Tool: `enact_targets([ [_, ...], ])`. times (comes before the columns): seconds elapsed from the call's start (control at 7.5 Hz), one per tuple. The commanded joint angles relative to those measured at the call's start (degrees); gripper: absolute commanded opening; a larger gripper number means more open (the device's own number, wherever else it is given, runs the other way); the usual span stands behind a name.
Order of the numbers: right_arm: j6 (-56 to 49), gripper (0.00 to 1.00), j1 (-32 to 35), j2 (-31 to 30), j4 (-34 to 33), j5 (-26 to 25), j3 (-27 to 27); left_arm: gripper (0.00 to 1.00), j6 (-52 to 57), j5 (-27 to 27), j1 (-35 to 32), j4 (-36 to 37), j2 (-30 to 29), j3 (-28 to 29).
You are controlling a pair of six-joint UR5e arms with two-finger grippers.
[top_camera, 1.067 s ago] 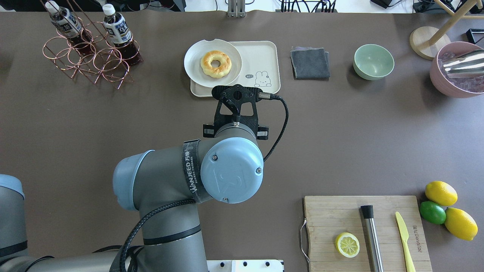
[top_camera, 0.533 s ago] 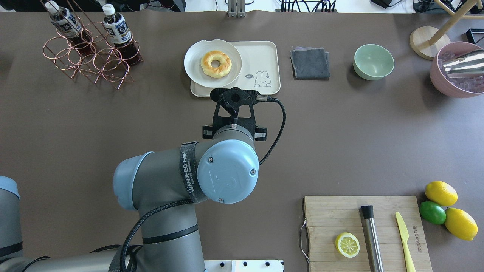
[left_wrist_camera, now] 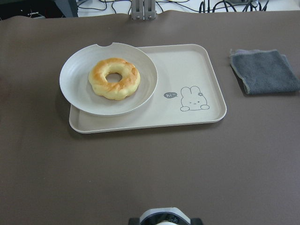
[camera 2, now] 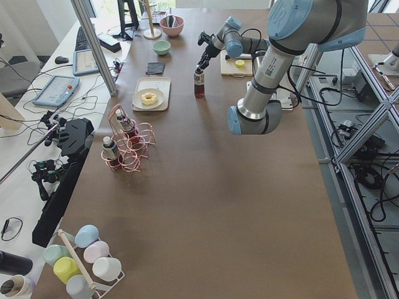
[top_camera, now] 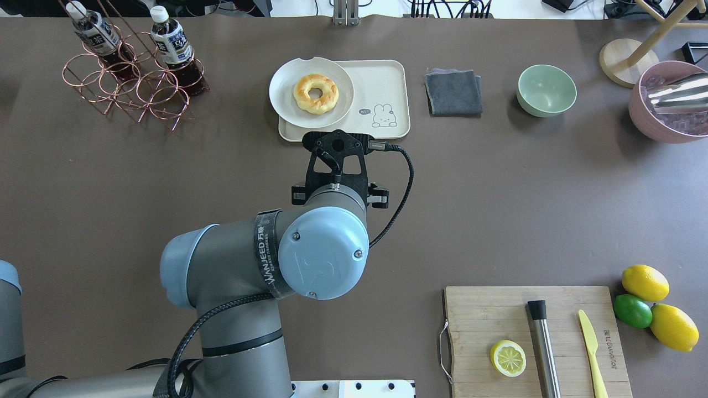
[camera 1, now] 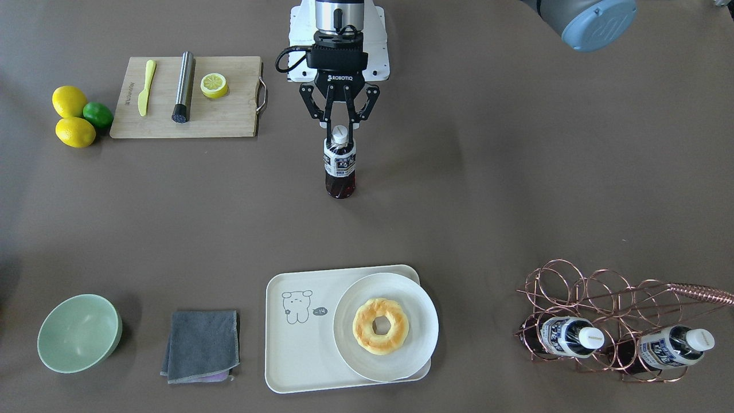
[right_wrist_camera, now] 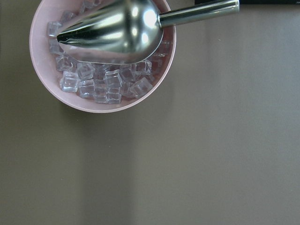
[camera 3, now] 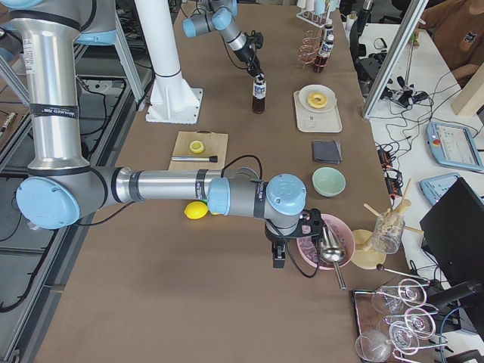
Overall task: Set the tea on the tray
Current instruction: 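Carry the bottle toward the table center and set it down upright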
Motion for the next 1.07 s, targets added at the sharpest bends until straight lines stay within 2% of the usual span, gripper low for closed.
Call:
enact_targets([
  [0.0,-0.04,1.0,0.0,0.0,0.0,0.15,0.09,0.97,0.0,-0.06,-0.09,-0.08,-0.14,-0.35],
  [0.27,0.05,1.0,0.0,0.09,0.0,0.24,0.09,0.97,0.18,-0.58,-0.17,-0.08,0.03,-2.09],
  [0.4,0.05,1.0,0.0,0.26,0.0,0.16,0.18,0.97,3.92,-0.76,-1.31,-0.17,0.29,-2.8],
  [0.53,0.14,1.0,0.0,0.26,0.0,0.24,0.44,0.97,6.31,-2.5,-4.19,-1.13,0.56,-3.24],
  [0.67,0.23,1.0,0.0,0.26,-0.09,0.24,1.23,0.97,7.46,-8.35,-7.96,-1.57,1.6,-3.33],
  [0.8,0.23,1.0,0.0,0.26,-0.09,0.33,1.32,0.97,8.26,-11.19,-10.61,-1.4,1.7,-4.9],
  [0.93,1.27,1.0,0.0,0.44,0.0,0.33,1.32,0.97,8.27,-11.31,-13.07,-2.36,4.66,-6.05],
])
